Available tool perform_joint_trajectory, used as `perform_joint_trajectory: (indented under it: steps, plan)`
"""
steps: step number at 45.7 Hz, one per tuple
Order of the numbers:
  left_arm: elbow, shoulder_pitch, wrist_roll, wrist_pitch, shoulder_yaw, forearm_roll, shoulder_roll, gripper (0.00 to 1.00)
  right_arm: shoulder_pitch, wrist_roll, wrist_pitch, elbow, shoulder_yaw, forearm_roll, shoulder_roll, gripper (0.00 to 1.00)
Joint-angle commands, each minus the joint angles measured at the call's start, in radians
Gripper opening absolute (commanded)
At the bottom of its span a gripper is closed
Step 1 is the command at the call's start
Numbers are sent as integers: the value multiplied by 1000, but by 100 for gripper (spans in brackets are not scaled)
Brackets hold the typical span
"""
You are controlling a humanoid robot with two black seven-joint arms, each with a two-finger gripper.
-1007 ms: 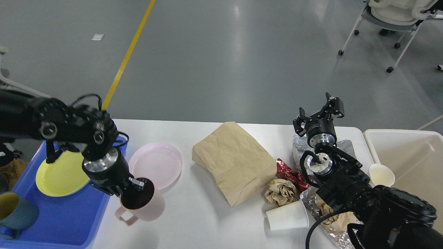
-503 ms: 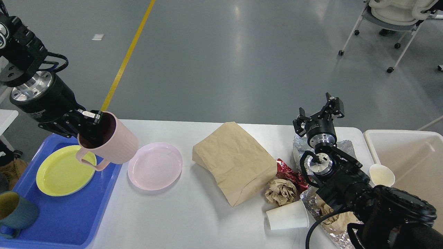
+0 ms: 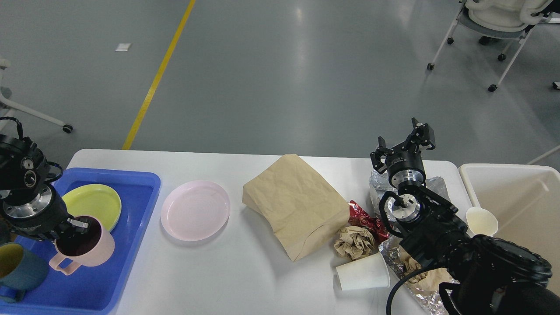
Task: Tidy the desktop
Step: 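Lift the pink mug and set it in the blue tray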
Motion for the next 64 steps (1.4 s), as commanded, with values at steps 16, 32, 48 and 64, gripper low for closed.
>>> perform_joint_trajectory:
  steps: [16, 32, 48, 64]
  plan:
    - [-6, 153, 1, 84, 54, -4, -67, 0, 1, 0, 0, 0, 1, 1, 0, 100]
    - [4, 181, -13, 210, 154, -17, -141, 1, 1, 0, 0, 0, 1, 1, 0, 100]
    - [8, 208, -14, 287, 152, -18, -139, 3, 0, 0, 0, -1, 0, 1, 0, 100]
    - [28, 224, -18, 308, 151, -18, -142, 10, 0, 0, 0, 0, 0, 0, 0, 100]
